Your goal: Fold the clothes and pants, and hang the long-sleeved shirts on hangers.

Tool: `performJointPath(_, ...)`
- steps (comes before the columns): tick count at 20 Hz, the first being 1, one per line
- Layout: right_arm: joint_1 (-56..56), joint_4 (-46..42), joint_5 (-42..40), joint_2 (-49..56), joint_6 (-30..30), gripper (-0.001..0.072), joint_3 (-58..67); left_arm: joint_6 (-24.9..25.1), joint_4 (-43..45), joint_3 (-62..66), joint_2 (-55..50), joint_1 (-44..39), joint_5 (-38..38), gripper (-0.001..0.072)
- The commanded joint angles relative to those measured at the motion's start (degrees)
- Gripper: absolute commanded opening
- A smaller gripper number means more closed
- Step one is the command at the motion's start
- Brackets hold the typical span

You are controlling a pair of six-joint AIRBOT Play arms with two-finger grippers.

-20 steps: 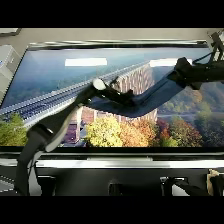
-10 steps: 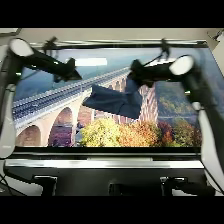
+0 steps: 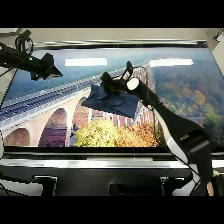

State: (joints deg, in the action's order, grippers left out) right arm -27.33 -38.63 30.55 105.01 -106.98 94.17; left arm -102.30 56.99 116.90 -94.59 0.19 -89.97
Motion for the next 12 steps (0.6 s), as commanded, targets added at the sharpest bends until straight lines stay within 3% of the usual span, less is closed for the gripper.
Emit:
performJointPath(1,-2.1,2.7,-4.4,5.2,0.5,0.0036,3.3,1.0,0.1,0.0,0.2,0.3,-0.4,0.0015)
performJointPath(2,-2.3,3.1,-6.1,5.8,0.5,0.0088,3.3,1.7,0.1,0.0,0.2,0.3,-0.5,0.0015)
performJointPath(5,-2.2,5.1,-7.6,5.9,0.5,0.0438,3.3,1.9,0.1,0.0,0.2,0.3,-0.5,0.0015)
performJointPath(6,-2.2,5.9,-7.3,5.4,0.8,0.0487,3.3,1.9,0.1,0.0,0.2,0.3,-0.5,0.0015)
performJointPath(8,-1.4,5.7,-5.6,2.7,3.8,0.0504,3.3,1.9,0.1,-0.2,0.2,0.3,-0.5,0.0015)
performJointPath(9,-0.4,5.4,-3.7,0.9,4.3,0.0550,3.3,1.9,0.1,-0.2,0.2,0.3,-0.5,0.0015)
performJointPath(12,7.2,1.1,8.8,-4.9,4.4,0.0560,3.3,1.9,0.1,-0.2,0.2,0.3,-0.5,0.0015)
